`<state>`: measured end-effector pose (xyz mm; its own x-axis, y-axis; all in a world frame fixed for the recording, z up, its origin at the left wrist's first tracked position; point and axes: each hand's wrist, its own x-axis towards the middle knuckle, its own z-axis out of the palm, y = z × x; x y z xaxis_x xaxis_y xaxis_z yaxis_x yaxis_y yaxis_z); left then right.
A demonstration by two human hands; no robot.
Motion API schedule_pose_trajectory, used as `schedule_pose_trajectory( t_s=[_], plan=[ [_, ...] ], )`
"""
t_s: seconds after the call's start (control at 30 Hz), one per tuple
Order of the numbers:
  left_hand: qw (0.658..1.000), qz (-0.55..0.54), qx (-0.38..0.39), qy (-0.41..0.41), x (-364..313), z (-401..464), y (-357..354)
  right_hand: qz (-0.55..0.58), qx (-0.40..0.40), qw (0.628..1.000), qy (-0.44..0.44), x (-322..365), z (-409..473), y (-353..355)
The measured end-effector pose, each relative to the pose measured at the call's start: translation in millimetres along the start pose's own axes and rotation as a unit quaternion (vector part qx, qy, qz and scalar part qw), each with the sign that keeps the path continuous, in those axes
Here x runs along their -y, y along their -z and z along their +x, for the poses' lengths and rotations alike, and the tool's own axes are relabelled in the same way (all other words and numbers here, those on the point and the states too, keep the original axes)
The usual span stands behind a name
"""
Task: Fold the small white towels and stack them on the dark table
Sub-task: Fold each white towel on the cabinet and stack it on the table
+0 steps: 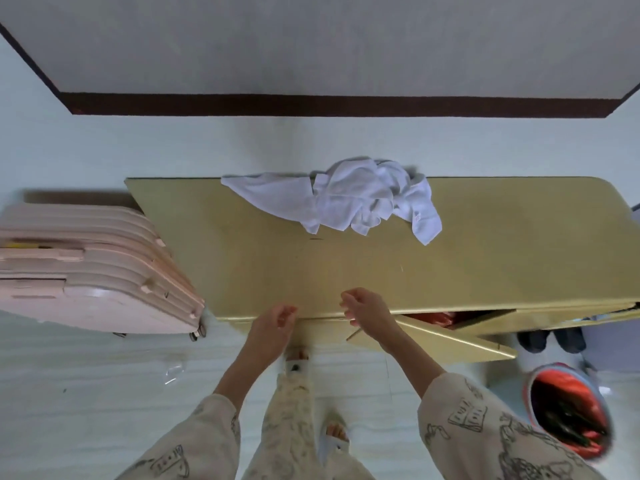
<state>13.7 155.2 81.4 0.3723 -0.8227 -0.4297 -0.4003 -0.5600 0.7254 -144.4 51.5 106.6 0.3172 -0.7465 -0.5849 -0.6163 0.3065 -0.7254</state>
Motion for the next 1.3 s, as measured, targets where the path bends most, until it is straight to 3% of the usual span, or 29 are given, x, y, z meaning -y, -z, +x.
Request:
schedule_pose_trajectory(
  t_s=[0.2,0.43,0.53,0.77,0.9,1.0,1.13,1.23,1.3],
  plan=[
    [0.994,0.1,0.054,0.008,-7,117,-4,-0.168,-0.013,0.985,-0.024,11,104,-1],
    [0.97,0.205,0.037,-0.121,-24,214,-10,-0.371,-0.009,0.927,-0.047,1,174,4],
    [0.955,0.248,0.006,-0.162,-26,245,-20,-0.405,0.007,0.913,-0.052,-13,184,5],
    [0.935,0.335,-0.033,-0.107,-40,283,-30,-0.4,0.01,0.915,-0.042,-23,189,8],
    [0.926,0.367,-0.019,-0.082,-34,282,-25,-0.387,0.027,0.921,-0.046,-22,188,11],
    [0.941,0.328,0.004,-0.083,-26,260,-16,-0.385,0.047,0.919,-0.066,-16,190,14],
    [0.979,0.177,0.0,-0.102,-27,214,6,-0.333,0.036,0.939,-0.073,13,188,18],
    [0.987,0.096,-0.033,-0.127,-57,179,32,-0.277,0.002,0.958,0.066,50,177,12],
    [0.985,0.082,-0.027,-0.151,-82,159,52,-0.277,0.007,0.946,0.167,79,165,7]
  ],
)
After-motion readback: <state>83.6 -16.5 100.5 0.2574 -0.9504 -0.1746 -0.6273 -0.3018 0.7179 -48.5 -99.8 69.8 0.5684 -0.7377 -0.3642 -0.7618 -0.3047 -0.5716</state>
